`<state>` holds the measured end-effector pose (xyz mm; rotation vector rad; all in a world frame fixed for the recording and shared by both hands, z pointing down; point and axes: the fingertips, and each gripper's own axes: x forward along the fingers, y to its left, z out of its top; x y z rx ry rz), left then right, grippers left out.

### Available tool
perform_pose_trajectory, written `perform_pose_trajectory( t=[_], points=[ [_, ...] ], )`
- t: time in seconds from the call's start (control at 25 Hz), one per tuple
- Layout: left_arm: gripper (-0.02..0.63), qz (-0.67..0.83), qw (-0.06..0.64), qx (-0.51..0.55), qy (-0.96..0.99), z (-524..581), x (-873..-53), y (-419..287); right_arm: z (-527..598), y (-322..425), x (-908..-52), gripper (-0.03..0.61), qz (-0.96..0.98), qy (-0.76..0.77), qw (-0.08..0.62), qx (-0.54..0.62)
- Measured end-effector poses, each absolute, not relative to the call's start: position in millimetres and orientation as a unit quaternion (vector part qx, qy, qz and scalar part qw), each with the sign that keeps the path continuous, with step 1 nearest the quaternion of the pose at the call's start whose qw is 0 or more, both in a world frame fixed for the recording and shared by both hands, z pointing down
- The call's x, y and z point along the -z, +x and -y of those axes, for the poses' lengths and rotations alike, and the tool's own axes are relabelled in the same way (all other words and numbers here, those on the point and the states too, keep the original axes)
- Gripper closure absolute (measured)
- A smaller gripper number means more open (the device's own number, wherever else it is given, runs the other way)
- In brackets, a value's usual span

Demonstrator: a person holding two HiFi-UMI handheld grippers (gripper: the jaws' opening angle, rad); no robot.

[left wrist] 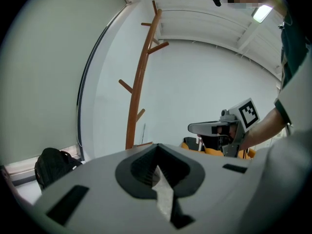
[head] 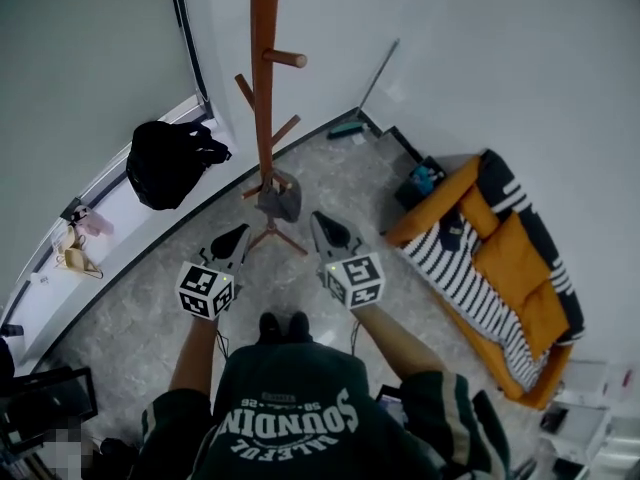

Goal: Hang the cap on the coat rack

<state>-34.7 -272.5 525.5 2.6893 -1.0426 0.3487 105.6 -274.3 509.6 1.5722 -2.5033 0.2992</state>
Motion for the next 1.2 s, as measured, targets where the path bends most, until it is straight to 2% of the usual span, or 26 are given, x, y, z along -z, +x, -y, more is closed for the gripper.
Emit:
perform_pose_trajectory(
  t=[0.32,1.2],
  points=[
    [0.614,0.356,0.103,-0.111,0.922,274,-511,-26,264,102,-486,0.58,0.852,0.517,0.054,-0.069],
    [0.614,0.368,0.113,-0.113,0.916,272,-519,-29,265,103,-507,0.58,0.853,0.509,0.078,-0.088]
  ],
)
